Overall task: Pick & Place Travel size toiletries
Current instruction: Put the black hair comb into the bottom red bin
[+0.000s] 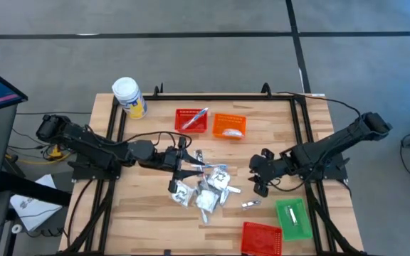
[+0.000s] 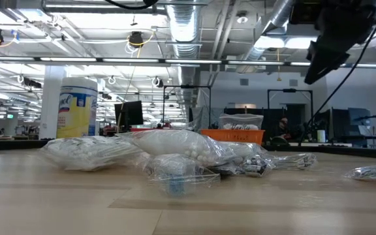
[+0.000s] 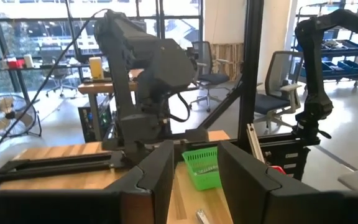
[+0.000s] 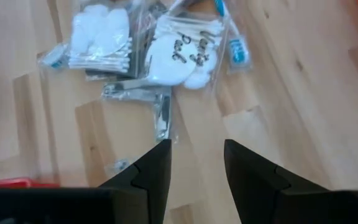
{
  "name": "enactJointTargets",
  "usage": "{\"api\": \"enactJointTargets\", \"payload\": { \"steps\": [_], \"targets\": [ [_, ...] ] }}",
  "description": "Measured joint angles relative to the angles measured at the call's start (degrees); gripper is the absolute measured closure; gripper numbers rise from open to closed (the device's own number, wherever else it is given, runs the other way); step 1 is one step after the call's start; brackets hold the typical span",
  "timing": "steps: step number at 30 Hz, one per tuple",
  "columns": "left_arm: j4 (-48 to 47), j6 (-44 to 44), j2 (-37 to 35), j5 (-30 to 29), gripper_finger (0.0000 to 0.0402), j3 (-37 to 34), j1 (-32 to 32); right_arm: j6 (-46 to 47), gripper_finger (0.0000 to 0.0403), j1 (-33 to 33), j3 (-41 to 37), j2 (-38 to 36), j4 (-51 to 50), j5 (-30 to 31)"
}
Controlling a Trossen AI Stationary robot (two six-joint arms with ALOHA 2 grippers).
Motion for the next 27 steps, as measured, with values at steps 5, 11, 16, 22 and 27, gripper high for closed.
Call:
{"api": "enactJointTargets", "payload": {
  "steps": [5,11,16,22,27],
  "targets": [
    [-0.87,-1.87,0.0,0.01,0.0285,0.0,0.0,-5.43,0.0265,-2.04,0.0,0.0,3.14,-0.02],
    [-2.27,-4.33,0.15,0.02,0.0285,0.0,-0.02,-12.75,0.0269,-4.81,0.0,0.0,7.47,-0.02],
    [-3.81,-5.91,0.17,0.02,0.0285,0.0,-0.02,-18.26,0.0269,-7.43,0.0,0.0,11.07,-0.02],
    [-4.72,-7.25,0.17,0.02,0.0285,0.0,-0.02,-24.27,0.0269,-10.02,0.0,0.12,16.03,-0.02],
    [-6.98,-8.55,0.17,0.02,0.0285,0.0,-0.02,-28.11,0.027,-11.78,0.0,0.17,19.2,-0.01]
  ]
}}
